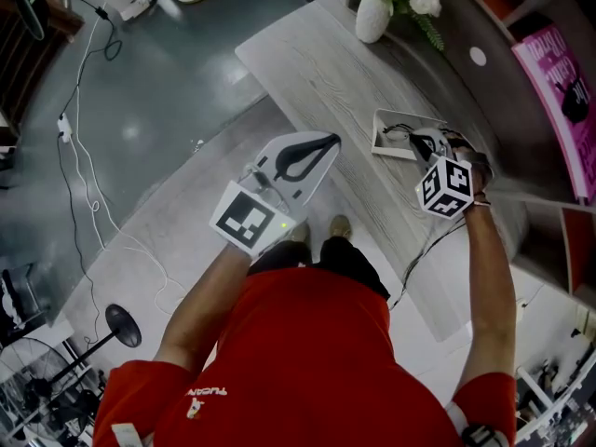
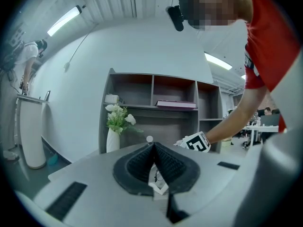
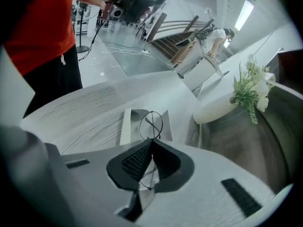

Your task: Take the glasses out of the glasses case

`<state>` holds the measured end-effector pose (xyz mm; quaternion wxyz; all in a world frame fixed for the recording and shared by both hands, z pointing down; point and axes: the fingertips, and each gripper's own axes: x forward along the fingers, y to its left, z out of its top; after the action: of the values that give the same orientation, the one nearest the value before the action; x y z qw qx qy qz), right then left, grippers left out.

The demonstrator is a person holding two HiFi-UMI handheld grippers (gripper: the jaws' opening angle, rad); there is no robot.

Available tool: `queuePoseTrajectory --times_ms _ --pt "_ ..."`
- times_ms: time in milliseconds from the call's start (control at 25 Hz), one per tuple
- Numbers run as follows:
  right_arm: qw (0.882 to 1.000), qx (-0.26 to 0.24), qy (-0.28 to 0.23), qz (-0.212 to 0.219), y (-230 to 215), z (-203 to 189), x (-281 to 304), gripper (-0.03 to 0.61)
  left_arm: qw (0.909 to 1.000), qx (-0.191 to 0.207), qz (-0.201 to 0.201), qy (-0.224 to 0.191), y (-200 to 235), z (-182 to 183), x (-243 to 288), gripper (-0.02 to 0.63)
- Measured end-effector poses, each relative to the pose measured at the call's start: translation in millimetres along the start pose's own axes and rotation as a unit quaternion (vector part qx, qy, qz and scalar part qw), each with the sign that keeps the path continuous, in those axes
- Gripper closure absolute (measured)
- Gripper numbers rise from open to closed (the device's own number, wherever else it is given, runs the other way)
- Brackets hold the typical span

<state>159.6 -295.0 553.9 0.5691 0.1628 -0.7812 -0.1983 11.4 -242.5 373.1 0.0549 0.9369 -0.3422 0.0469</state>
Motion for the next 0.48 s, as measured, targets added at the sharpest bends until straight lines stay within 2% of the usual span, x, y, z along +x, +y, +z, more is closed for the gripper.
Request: queuePoseTrajectory --times_ms 200,480 --pt "0.999 -0.009 -0.006 -0.034 -1.7 8.5 -18.4 0.565 0.9999 0.0 -0.013 -0.002 -6.3 0.2 4.3 0.603" --pt "0.993 0.06 -0.058 -0.089 -23.5 35.3 -69.7 0.565 0.9996 -0.005 -0.027 -0.01 -14.3 2.9 7.7 0.603"
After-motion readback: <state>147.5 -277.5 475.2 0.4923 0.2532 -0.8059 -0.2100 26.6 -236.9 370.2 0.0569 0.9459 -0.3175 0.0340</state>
